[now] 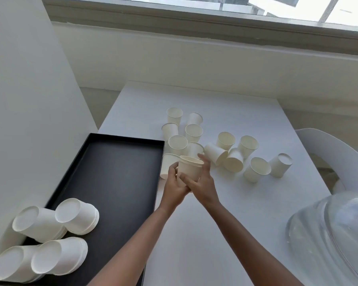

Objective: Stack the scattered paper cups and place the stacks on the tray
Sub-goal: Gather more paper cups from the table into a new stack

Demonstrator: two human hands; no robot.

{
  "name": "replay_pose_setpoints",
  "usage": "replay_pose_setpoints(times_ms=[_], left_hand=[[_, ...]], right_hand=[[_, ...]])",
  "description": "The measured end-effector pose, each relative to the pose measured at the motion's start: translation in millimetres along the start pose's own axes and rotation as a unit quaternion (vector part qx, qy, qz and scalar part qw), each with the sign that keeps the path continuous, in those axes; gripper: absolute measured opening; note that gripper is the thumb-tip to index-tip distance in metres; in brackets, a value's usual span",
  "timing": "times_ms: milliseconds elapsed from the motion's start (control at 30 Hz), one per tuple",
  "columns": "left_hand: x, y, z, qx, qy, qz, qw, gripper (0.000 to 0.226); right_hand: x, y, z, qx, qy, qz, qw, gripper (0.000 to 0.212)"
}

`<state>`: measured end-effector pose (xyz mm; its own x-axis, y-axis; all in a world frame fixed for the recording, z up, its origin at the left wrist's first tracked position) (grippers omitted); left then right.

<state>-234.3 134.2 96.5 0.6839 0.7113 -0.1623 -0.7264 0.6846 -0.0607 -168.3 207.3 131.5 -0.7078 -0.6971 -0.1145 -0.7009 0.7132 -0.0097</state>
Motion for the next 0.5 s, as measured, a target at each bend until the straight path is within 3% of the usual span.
replay_pose_setpoints(times_ms=[67, 167, 267, 367, 500], left_hand=[[3, 1, 3, 0.001, -0.011, -0.022, 1.0, 0.063], [0, 4, 11, 0.009, 0.018, -0.054, 0.998, 0.054], [-23, 18, 14, 0.01, 0.144, 0.042, 0.989, 0.04], [-38, 35, 14, 0.013, 0.349, 0.102, 0.931, 0.042], [-33, 60, -1, -0.018, 0.512, 0.008, 0.859, 0.057]], right_hand=[[-6, 4, 7, 0.033, 0.045, 0.016, 0.998, 0.075], [-19, 9, 10, 0.014, 0.075, 0.065, 0.995, 0.075], [-34, 10, 13, 0.009, 0.091, 0.112, 0.99, 0.077], [-42, 10, 18, 0.015, 0.085, 0.116, 0.989, 0.079], [-45, 8, 21, 0.005, 0.071, 0.105, 0.992, 0.078]])
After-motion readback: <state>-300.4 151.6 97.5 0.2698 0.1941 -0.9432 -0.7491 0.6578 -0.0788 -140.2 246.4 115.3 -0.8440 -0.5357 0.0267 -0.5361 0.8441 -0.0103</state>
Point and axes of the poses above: each hand's wrist, its own y-axis towards the middle knuckle, its own x-axis out of the palm, z = x × y, the point moved 7 cm from there along y, towards the middle knuckle, and after that the axes turned 14 degrees about y, right-handed, at the moved point
